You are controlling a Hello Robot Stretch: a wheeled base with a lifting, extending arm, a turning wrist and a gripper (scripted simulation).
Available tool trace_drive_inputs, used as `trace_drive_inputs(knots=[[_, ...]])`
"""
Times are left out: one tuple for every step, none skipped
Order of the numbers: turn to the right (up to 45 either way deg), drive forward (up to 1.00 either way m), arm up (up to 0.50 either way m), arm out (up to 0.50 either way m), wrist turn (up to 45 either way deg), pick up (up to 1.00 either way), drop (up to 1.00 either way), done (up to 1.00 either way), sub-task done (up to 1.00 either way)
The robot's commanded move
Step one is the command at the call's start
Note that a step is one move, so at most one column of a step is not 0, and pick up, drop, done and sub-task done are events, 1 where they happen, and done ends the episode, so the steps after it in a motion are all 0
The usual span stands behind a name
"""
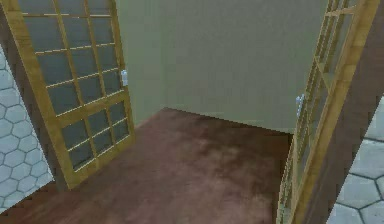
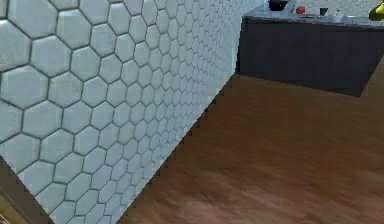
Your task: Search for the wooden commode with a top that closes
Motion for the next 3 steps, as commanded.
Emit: trace_drive_inputs(knots=[[0.0,0.30,0.00,0.00,0.0,0.00,0.00,0.00,0.00],[-15.0,0.00,0.00,0.00,0.0,0.00,0.00,0.00,0.00],[0.0,0.35,0.00,0.00,0.0,0.00,0.00,0.00,0.00]])
